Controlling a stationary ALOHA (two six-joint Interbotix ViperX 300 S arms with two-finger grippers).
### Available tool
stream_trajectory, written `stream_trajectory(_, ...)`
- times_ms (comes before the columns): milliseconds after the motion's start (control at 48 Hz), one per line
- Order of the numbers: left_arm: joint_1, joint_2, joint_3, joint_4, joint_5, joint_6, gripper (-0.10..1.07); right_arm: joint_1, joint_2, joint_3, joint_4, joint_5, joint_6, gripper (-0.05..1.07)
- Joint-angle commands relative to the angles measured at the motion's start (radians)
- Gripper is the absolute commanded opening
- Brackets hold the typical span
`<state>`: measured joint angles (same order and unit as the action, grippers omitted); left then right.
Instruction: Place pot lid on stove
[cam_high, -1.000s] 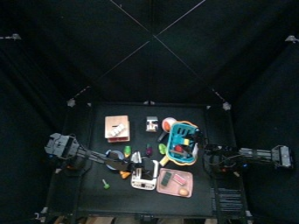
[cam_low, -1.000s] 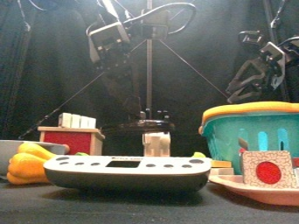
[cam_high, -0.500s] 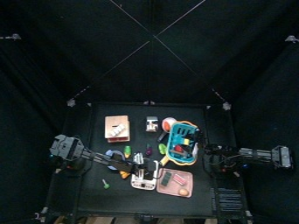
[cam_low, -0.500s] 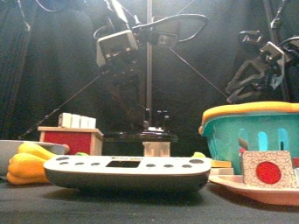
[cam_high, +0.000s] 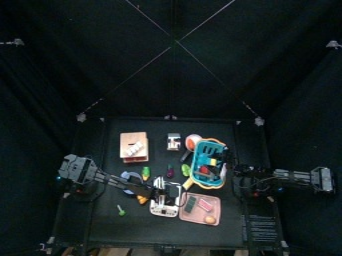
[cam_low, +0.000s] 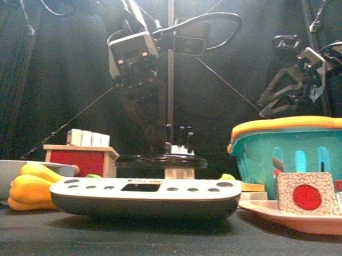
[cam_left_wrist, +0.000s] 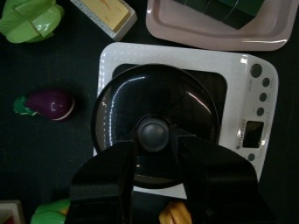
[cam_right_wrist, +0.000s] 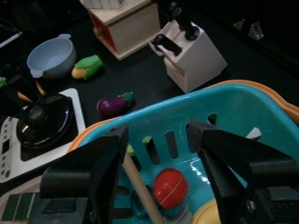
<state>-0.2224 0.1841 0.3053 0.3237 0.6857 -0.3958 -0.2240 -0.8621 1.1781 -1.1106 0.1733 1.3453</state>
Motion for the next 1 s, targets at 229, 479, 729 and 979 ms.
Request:
stream_trajectory(229,0.003,0.003,-0.031,-0.061,-0.021,0.055,0.65,-0.009,0.006,-0.011,0.0,-0.005,-0.002,0.91)
stream_trajectory(479,0.009,0.011,-0.031,-0.075,-0.025,0.071,0.65,-0.012,0.006,-0.009,0.0,-0.005,0.0,0.91)
stream_trajectory(729,0.021,0.011,-0.025,-0.075,-0.038,0.069,0.65,-0.012,0.006,-0.009,0.0,-0.005,0.0,0.91)
stream_trajectory(979,0.04,0.011,-0.011,-0.075,-0.066,0.069,0.66,-0.012,0.006,-0.009,0.0,-0.006,0.0,0.91)
